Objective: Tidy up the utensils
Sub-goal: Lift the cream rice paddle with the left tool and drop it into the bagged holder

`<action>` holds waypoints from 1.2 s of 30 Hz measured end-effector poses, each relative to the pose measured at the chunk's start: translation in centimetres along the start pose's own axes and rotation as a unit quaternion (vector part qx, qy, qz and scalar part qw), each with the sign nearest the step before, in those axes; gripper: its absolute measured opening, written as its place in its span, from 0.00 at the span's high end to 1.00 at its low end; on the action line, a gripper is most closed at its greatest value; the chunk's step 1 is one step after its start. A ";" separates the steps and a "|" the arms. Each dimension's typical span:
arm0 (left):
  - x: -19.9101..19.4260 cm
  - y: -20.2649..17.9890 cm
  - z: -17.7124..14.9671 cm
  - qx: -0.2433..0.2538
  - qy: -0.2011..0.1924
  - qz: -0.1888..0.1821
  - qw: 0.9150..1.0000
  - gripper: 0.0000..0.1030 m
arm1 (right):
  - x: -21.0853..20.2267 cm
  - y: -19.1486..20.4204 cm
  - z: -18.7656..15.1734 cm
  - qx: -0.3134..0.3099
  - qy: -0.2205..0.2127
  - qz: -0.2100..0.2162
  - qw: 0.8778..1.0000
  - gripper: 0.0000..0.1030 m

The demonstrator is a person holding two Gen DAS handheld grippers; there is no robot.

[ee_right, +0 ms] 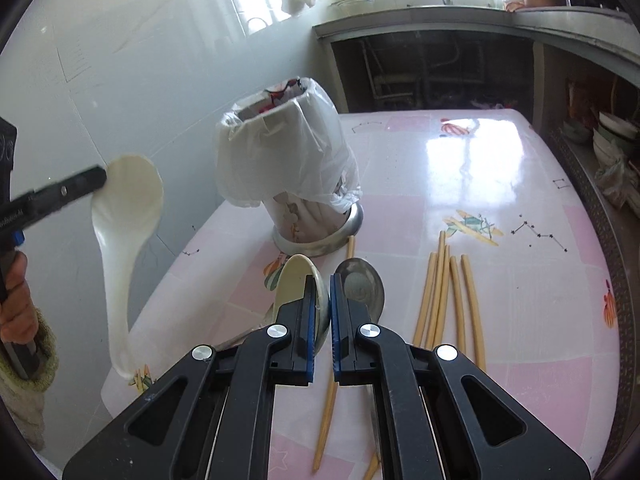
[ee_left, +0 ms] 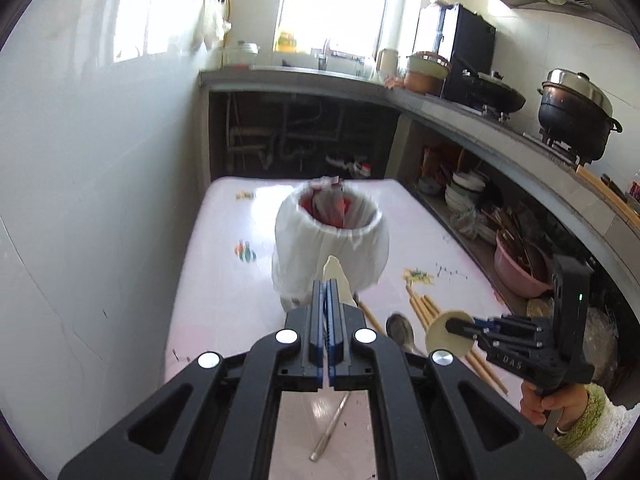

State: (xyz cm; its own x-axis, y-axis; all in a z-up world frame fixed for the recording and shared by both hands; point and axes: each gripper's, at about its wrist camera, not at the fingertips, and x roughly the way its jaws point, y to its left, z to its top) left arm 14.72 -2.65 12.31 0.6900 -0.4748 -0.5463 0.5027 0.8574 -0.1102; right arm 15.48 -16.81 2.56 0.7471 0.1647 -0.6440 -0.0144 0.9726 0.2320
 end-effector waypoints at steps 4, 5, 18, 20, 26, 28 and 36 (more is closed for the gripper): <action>-2.5 -1.4 5.6 0.019 -0.089 0.046 0.995 0.99 | -1.9 -0.7 0.3 0.006 -0.023 0.006 1.000 0.95; -2.5 -2.0 6.8 0.025 -0.107 0.057 0.992 0.99 | -2.1 -1.0 0.3 0.010 -0.024 0.008 1.000 0.95; 9.1 -4.5 12.9 0.097 -0.189 0.194 0.958 0.99 | -1.0 -3.5 -0.1 0.044 -0.010 0.013 0.999 0.95; 11.5 -4.2 11.6 0.107 -0.173 0.205 0.957 0.99 | -0.4 -3.9 -0.3 0.050 0.001 0.013 0.999 0.95; 14.8 -3.6 7.4 0.134 -0.155 0.230 0.952 0.99 | 0.1 -4.5 -0.4 0.055 0.009 0.013 0.998 0.95; 14.7 -3.6 6.5 0.139 -0.160 0.233 0.949 0.99 | -0.1 -4.8 -0.3 0.059 0.006 0.015 0.998 0.95; 13.7 -5.4 2.1 0.201 -0.171 0.249 0.932 0.99 | -1.0 -4.7 -0.6 0.067 -0.002 0.024 0.997 0.95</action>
State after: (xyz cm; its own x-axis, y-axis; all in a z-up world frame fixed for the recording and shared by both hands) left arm 22.51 -14.20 7.17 0.9810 -0.1323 -0.1417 0.1825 0.8774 0.4438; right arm 14.40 -21.42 1.65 0.7506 0.2097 -0.6266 0.0382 0.9329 0.3581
